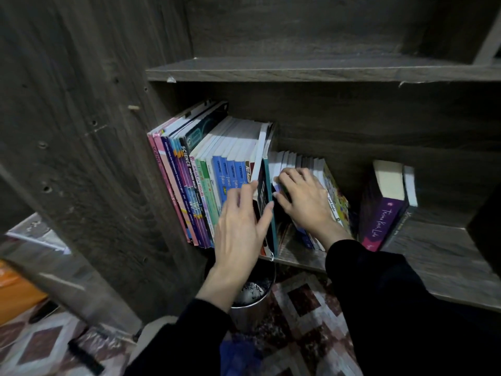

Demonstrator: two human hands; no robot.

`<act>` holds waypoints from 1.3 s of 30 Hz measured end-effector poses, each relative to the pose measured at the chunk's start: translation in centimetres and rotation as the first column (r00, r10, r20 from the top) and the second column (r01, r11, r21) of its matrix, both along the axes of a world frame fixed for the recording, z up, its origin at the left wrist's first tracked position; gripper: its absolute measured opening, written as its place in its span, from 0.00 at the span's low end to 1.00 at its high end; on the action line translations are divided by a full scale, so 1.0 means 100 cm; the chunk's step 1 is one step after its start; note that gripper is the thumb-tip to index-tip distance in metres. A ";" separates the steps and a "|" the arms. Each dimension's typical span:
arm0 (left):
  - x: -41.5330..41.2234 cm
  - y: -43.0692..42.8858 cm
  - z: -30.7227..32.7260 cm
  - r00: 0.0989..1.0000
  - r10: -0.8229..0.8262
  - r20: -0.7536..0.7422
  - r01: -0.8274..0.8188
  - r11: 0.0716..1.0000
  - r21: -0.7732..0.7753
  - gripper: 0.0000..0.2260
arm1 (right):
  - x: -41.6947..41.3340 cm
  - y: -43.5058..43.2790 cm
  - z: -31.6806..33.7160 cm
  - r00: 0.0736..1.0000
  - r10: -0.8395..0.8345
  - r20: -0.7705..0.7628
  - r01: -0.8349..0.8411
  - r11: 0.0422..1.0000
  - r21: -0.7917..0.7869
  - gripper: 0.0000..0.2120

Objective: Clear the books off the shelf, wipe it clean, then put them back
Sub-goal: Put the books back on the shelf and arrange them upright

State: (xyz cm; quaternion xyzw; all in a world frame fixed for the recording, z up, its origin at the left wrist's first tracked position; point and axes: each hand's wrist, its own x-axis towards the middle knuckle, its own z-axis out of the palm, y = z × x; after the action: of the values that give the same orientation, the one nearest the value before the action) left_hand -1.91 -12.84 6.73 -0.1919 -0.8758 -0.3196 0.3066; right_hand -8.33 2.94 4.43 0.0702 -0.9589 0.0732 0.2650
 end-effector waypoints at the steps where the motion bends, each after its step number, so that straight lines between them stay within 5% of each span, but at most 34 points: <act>1: -0.006 0.003 0.002 1.000 0.001 0.010 -0.002 0.999 0.033 0.18 | 0.000 0.000 0.000 1.000 -0.002 0.012 0.002 1.000 0.005 0.13; 7: -0.019 0.008 0.015 0.975 -0.064 0.213 0.045 0.994 0.095 0.24 | 0.000 0.001 0.002 0.999 -0.007 0.053 0.007 1.000 0.011 0.14; 17: 0.040 -0.022 0.086 0.931 -0.009 0.364 0.041 0.996 -0.079 0.26 | 0.003 -0.003 0.000 0.990 -0.114 0.079 0.113 0.994 0.008 0.15; 22: 0.062 -0.030 0.126 0.933 0.025 0.358 0.042 0.983 -0.177 0.22 | 0.006 0.004 0.003 0.992 -0.116 0.055 0.116 0.993 0.010 0.15; 39: 0.010 0.026 0.116 0.961 -0.065 0.268 0.079 0.996 -0.038 0.18 | 0.027 0.048 0.010 0.978 -0.203 -0.035 0.203 0.979 -0.028 0.14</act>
State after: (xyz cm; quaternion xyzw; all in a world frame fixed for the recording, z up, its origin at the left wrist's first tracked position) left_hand -0.93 -10.19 18.33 -0.1863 -0.9091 -0.3320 0.1694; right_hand -5.67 7.78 5.48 -0.0299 -0.9549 0.0560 0.2899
